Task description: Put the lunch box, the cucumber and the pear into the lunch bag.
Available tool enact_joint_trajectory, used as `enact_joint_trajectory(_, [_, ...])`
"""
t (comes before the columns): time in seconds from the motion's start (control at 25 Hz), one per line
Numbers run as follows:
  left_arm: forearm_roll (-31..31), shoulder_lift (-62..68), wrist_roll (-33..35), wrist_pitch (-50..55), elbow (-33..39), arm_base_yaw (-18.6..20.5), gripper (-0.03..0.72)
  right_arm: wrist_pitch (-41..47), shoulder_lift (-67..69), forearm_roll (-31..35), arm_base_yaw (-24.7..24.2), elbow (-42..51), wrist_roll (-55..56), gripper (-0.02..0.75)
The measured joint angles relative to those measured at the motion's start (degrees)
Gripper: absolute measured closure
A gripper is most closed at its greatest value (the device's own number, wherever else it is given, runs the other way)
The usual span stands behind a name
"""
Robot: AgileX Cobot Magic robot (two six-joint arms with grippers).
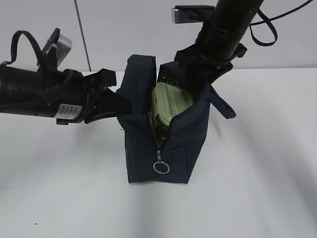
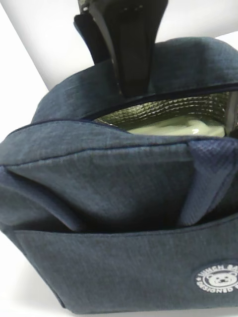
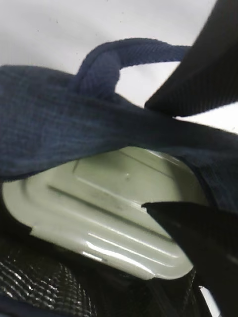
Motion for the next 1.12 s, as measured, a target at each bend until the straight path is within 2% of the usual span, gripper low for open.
enact_joint_trajectory(0.08, [-0.04, 0.00, 0.00, -0.10, 0.00, 0.00, 0.704, -0.12, 0.00, 0.42, 0.00, 0.00, -0.09, 0.273])
enact_joint_trajectory(0.2, [-0.04, 0.00, 0.00, -0.19, 0.00, 0.00, 0.704, -0.21, 0.00, 0.56, 0.00, 0.00, -1.00, 0.214])
enact_joint_trajectory(0.48, [-0.07, 0.00, 0.00, -0.33, 0.00, 0.00, 0.704, -0.33, -1.30, 0.77, 0.00, 0.00, -1.97, 0.202])
enact_joint_trajectory(1.12, [-0.11, 0.00, 0.00, -0.44, 0.00, 0.00, 0.704, -0.22, -15.75, -5.33, 0.00, 0.56, 1.57, 0.201])
